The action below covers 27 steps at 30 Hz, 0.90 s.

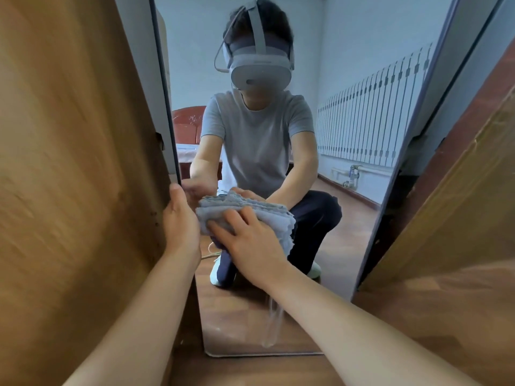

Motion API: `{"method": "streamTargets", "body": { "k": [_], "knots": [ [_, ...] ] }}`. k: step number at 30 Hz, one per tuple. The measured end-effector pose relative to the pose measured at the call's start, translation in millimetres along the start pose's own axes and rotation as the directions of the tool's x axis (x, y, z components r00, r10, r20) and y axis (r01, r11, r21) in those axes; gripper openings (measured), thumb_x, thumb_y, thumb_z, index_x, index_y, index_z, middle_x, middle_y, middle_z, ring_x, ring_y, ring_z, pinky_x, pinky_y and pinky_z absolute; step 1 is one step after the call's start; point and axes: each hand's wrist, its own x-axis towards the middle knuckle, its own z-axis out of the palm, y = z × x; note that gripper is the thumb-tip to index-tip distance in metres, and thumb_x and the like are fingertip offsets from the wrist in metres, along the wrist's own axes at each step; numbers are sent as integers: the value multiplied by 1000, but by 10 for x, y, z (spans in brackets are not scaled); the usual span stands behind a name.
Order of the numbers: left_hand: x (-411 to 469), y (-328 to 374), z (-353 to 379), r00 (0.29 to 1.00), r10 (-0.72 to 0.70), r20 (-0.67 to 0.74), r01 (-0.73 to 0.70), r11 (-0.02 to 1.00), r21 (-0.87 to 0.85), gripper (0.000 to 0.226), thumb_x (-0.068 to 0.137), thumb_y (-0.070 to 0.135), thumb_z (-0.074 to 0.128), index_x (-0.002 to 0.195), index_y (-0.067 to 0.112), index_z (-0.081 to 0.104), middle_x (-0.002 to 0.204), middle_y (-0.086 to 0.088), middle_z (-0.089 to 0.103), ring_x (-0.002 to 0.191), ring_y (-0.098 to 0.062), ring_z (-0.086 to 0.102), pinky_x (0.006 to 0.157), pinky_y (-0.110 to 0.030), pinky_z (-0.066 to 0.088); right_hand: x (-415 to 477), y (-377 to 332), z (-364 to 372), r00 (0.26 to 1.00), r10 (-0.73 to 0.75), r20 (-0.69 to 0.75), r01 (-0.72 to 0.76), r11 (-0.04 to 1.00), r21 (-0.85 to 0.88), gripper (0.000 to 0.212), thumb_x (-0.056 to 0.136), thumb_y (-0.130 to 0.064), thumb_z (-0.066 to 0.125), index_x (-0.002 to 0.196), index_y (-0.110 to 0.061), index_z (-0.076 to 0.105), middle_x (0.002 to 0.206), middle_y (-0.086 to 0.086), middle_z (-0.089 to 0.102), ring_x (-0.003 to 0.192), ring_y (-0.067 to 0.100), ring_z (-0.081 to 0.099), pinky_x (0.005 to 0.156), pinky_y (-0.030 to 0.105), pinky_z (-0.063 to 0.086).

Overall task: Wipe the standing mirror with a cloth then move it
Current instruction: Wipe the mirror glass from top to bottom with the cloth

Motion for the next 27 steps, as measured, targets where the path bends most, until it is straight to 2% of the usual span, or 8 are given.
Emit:
{"method": "streamTargets", "body": {
  "k": [3, 6, 11, 13, 17, 20, 23, 27],
  "knots": [
    [-16, -12, 14, 999, 14, -44, -12, 999, 43, 50, 95, 50, 34, 121, 15, 57, 111, -3, 58, 102, -19, 54, 91, -31, 43, -222, 131, -19, 999, 26, 18, -26, 1000, 8, 55, 67, -11, 74, 119, -18, 59, 108, 6, 37, 92, 27, 40, 58, 33, 49],
    [-48, -52, 34, 998, 30, -52, -27, 998, 57, 52, 97, 49, 31, 128, 13, 53, 108, 1, 52, 99, -15, 48, 84, -27, 36, -433, 278, -110, 998, 66, -4, -66, 998, -14, 55, 64, -9, 77, 116, -18, 64, 105, 6, 37, 92, 26, 39, 57, 31, 50],
    [-62, -165, 11, 998, 5, -57, -1, 998, 64, 55, 96, 53, 31, 132, 15, 49, 111, 2, 51, 100, -12, 47, 86, -25, 36, -764, 608, -254, 982, 184, -53, -185, 983, -11, 51, 72, -4, 67, 120, -21, 56, 101, 5, 39, 89, 26, 42, 54, 35, 50],
    [-50, -207, 1, 998, 11, -62, -6, 997, 81, 56, 95, 55, 31, 131, 15, 49, 110, 4, 50, 101, -13, 47, 88, -25, 36, -910, 778, -342, 963, 254, -92, -255, 967, 4, 43, 80, -6, 52, 120, -21, 51, 98, 8, 45, 87, 27, 45, 60, 38, 52],
    [-30, -242, 14, 996, 39, -75, -33, 996, 84, 54, 95, 55, 31, 127, 17, 52, 109, 4, 52, 102, -13, 49, 88, -25, 38, -1204, 1084, -521, 881, 426, -205, -435, 900, 0, 39, 82, -9, 43, 119, -20, 49, 100, 6, 40, 86, 25, 46, 77, 29, 43],
    [-47, -256, 38, 996, 46, -82, -41, 997, 68, 51, 96, 54, 31, 125, 19, 53, 108, 5, 53, 102, -12, 51, 87, -24, 39, -1346, 1150, -559, 824, 515, -235, -528, 849, 9, 45, 81, 3, 52, 120, -19, 50, 99, 6, 37, 82, 24, 46, 72, 28, 43],
    [-52, -260, 40, 995, 43, -88, -37, 997, 68, 52, 95, 55, 31, 126, 20, 52, 108, 6, 53, 101, -12, 51, 87, -24, 39, -1380, 1077, -489, 801, 549, -239, -559, 829, 33, 40, 84, -8, 41, 122, -18, 49, 98, 8, 38, 80, 21, 43, 71, 26, 39],
    [-31, -277, 17, 996, 41, -81, -35, 997, 71, 51, 95, 56, 31, 124, 20, 54, 108, 6, 54, 102, -12, 51, 88, -24, 40, -1338, 858, -324, 835, 521, -177, -524, 851, 30, 51, 78, 7, 53, 122, -18, 45, 97, 9, 39, 80, 26, 48, 71, 28, 45]
  ]
}}
